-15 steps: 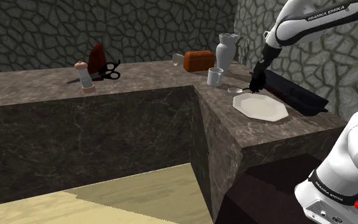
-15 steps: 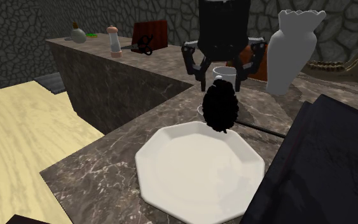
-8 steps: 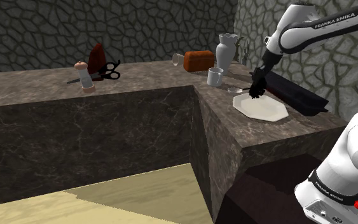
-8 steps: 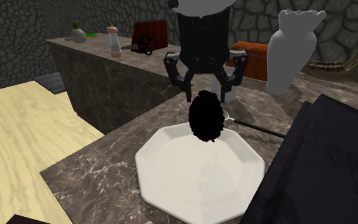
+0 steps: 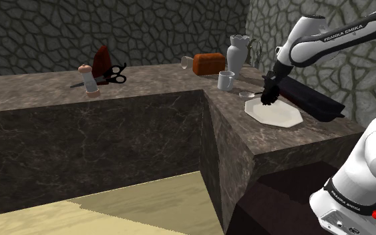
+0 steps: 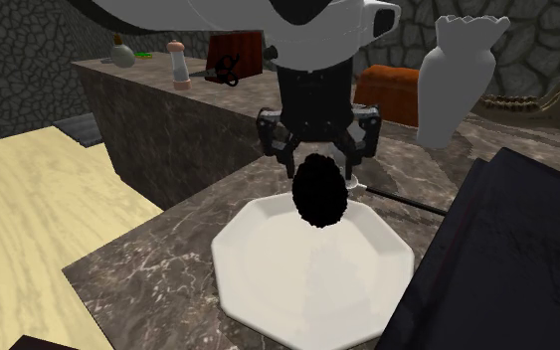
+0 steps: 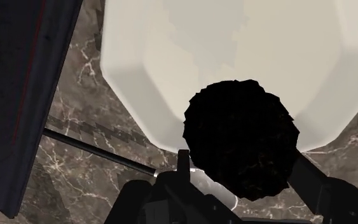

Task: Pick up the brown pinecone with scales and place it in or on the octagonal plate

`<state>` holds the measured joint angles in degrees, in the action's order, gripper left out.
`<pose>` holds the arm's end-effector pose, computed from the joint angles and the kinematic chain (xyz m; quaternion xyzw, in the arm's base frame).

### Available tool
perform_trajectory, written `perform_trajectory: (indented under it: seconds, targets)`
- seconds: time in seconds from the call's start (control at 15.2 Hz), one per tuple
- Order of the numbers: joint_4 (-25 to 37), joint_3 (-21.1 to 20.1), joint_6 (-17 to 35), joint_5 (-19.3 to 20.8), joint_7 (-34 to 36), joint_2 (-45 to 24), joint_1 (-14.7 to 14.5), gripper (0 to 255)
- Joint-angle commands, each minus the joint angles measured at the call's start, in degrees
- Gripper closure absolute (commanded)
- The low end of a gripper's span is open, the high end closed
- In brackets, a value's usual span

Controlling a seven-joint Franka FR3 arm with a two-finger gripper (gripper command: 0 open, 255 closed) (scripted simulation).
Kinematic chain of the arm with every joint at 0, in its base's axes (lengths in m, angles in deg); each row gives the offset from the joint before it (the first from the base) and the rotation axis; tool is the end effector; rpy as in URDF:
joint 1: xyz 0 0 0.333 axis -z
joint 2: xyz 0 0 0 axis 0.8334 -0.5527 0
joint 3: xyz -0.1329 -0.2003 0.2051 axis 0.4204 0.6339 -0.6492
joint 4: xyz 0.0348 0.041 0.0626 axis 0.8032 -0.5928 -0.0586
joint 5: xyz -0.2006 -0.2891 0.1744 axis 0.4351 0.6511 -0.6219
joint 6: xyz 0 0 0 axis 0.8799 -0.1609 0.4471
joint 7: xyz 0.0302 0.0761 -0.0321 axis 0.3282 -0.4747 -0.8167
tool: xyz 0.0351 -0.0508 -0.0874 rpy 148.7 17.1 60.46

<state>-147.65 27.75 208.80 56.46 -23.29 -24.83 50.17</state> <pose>0.3926 -0.1947 0.4245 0.9909 0.0098 0.1263 0.0463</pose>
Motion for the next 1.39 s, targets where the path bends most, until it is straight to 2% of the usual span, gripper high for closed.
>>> perform_trajectory:
  seconds: [0.0, 0.26, 0.66, 0.73, 0.99, 1.32]
  targets:
    - [-1.18, 0.82, 1.95, -0.16, -0.28, -1.65, -0.20, 255]
    - [-2.67, 1.76, 5.37, -0.41, -0.61, -3.64, -0.50, 255]
    - [-2.64, 1.75, 5.35, -0.42, -0.61, -3.64, -0.51, 255]
    - [-2.64, 1.75, 5.35, -0.42, -0.61, -3.64, -0.51, 0]
    - [-5.98, 3.65, -4.35, -2.04, -8.10, 6.22, -0.16, 0]
    - [-7.41, 5.59, -18.91, -3.50, -16.69, 17.10, 1.84, 0]
